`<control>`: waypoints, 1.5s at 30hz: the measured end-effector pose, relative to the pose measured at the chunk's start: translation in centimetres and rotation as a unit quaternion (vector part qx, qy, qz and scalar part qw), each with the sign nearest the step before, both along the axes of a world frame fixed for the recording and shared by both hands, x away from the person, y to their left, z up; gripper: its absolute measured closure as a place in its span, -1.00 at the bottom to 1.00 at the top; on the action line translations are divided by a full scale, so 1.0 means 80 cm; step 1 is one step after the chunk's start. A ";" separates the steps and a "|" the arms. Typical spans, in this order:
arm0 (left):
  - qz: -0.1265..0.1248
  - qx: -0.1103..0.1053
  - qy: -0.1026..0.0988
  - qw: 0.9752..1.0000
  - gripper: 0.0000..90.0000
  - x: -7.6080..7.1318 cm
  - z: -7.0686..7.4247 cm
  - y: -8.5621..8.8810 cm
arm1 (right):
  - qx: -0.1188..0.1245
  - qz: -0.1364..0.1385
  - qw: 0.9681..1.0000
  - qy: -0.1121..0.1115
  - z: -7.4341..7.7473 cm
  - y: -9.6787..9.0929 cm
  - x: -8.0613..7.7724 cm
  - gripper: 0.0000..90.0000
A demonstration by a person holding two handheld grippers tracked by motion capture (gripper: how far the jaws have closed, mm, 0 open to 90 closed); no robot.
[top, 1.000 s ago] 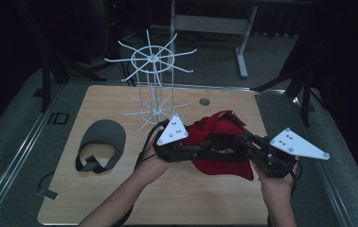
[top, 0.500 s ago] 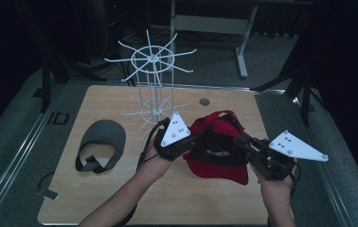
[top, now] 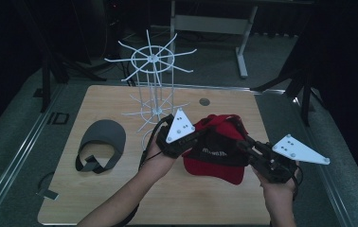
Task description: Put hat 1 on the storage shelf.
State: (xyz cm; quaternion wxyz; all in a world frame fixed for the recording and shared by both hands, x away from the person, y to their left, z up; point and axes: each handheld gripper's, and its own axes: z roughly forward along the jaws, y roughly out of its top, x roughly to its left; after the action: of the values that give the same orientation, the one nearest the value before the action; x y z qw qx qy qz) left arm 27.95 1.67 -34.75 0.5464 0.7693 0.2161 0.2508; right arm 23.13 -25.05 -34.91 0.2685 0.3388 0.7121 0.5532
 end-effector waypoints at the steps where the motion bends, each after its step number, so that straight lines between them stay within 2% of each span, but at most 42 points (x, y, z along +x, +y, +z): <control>1: -0.001 0.003 -0.004 1.000 0.92 -0.001 0.001 -0.001 | -0.001 0.000 1.000 0.001 -0.001 -0.001 -0.001 0.75; 3: -0.001 0.007 -0.007 1.000 0.92 -0.003 0.003 -0.003 | -0.002 0.001 1.000 0.003 -0.003 -0.003 -0.002 0.69; 6: -0.001 0.008 -0.011 1.000 0.92 -0.004 0.005 -0.002 | -0.008 0.004 1.000 0.004 -0.005 -0.006 -0.005 0.47; 9: 0.001 0.004 -0.012 1.000 0.92 -0.004 0.008 0.000 | -0.008 0.019 1.000 0.002 -0.007 -0.012 -0.009 0.33; 10: -0.002 -0.003 -0.013 1.000 0.92 -0.003 0.008 0.001 | -0.007 0.029 1.000 0.002 -0.007 -0.015 -0.010 0.31; 14: -0.017 -0.018 -0.013 1.000 0.92 -0.001 0.009 0.004 | -0.007 0.032 0.999 0.006 -0.010 -0.021 -0.014 0.31; 18: -0.006 -0.010 -0.022 1.000 0.92 -0.002 0.009 0.005 | 0.007 0.045 0.999 0.005 -0.011 -0.031 -0.018 0.29; 23: -0.014 -0.019 -0.013 1.000 0.92 0.000 0.007 0.011 | 0.016 0.081 0.997 -0.012 -0.005 -0.044 -0.027 0.21; 26: -0.017 -0.018 -0.017 1.000 0.92 -0.002 0.005 0.013 | 0.026 0.088 0.996 -0.018 -0.001 -0.050 -0.029 0.23; 27: -0.026 -0.020 -0.016 0.999 0.92 -0.002 0.004 0.015 | 0.033 0.092 0.995 -0.020 0.001 -0.053 -0.029 0.24; 29: -0.035 -0.010 -0.016 0.999 0.92 -0.003 0.003 0.015 | 0.023 0.083 0.996 -0.023 0.003 -0.055 -0.028 0.28; 33: -0.068 0.006 -0.012 0.998 0.92 -0.004 0.000 0.019 | 0.007 0.079 0.997 -0.012 0.002 -0.053 -0.017 0.31; 37: -0.085 0.012 -0.001 0.996 0.92 -0.004 -0.002 0.023 | -0.005 0.089 0.996 0.001 -0.002 -0.044 -0.006 0.32; 45: -0.122 0.014 0.006 0.992 0.92 -0.011 -0.003 0.016 | -0.024 0.143 0.989 0.008 -0.003 -0.009 0.008 0.26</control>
State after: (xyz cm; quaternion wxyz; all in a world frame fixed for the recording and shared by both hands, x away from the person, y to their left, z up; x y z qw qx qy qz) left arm 27.10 2.95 -35.02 0.5608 0.7991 0.1207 0.1802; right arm 23.73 -25.77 -35.16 0.1889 0.2319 0.7684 0.5657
